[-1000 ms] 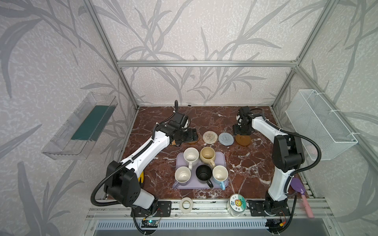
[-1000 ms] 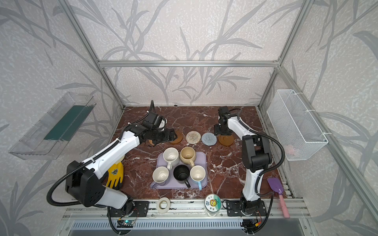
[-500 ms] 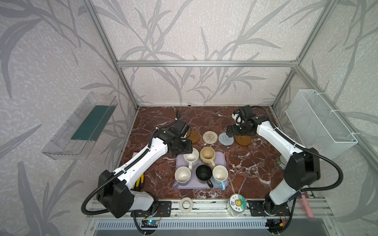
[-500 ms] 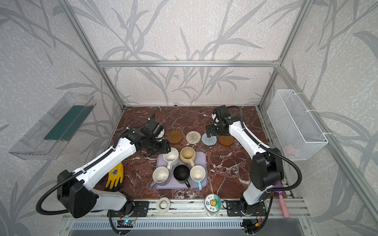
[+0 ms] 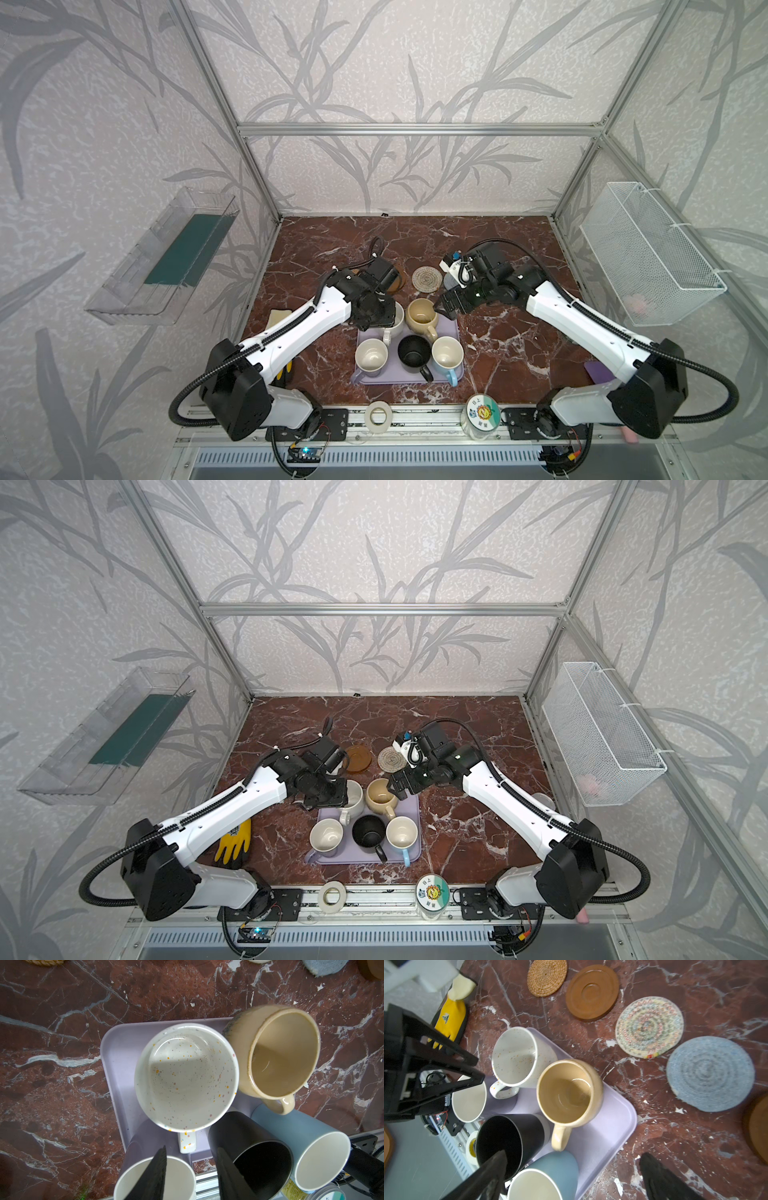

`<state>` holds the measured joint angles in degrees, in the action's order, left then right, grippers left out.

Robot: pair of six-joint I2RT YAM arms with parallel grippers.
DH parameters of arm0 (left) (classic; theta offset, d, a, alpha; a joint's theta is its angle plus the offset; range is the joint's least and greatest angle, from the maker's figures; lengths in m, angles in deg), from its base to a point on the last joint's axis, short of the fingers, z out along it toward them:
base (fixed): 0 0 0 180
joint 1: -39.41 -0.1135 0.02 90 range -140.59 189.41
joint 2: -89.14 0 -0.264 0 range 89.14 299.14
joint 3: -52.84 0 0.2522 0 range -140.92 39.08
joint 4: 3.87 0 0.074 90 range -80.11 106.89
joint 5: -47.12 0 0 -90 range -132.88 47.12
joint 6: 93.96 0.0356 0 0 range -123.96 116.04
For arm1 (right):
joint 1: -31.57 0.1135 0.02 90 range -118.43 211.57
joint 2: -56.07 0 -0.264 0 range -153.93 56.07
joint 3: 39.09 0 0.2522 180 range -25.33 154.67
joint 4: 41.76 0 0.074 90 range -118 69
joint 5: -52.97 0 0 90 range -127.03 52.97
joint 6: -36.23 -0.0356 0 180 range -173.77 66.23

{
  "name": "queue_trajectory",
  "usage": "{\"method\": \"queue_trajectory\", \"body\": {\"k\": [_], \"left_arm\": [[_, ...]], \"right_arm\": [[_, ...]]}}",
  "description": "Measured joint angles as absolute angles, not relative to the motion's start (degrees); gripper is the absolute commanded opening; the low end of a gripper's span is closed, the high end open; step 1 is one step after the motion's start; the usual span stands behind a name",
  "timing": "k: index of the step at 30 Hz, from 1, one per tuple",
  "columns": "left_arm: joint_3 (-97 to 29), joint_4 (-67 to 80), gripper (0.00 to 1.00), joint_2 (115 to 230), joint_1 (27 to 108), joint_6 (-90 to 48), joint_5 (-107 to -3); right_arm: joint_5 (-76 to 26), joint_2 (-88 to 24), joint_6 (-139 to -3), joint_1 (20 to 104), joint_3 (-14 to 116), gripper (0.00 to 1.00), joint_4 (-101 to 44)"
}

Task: Place cups on coasters
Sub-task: Move the coaster to the top-right of the table, then pick up the cup from the tray.

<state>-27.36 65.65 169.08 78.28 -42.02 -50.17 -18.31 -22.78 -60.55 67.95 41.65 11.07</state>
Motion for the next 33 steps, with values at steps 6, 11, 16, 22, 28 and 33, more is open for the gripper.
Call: {"method": "queue_trajectory", "body": {"k": [6,11,16,22,28,33], "left_arm": [[-25.72,64.76,0.33,171.26,79.57,-42.92,-48.90],[-25.37,64.19,0.33,172.40,80.05,-43.62,-48.24],[-25.17,63.82,0.32,172.40,80.77,-44.62,-47.20],[-25.15,63.80,0.32,172.46,81.43,-45.63,-46.65],[-25.15,63.86,0.32,172.07,82.23,-46.54,-45.77],[-25.15,63.95,0.32,171.35,82.28,-46.78,-45.29]], "right_arm": [[-16.59,-20.77,-60.77,71.14,38.83,0.99,8.01],[-16.39,-19.06,-60.99,73.00,37.72,0.98,6.42],[-16.46,-18.08,-61.45,73.77,36.74,0.98,5.26],[-16.59,-18.08,-61.89,74.07,36.41,0.98,4.69],[-17.05,-18.08,-62.39,74.27,35.23,0.98,3.80],[-17.05,-18.08,-62.81,74.44,34.48,0.98,3.49]]}}
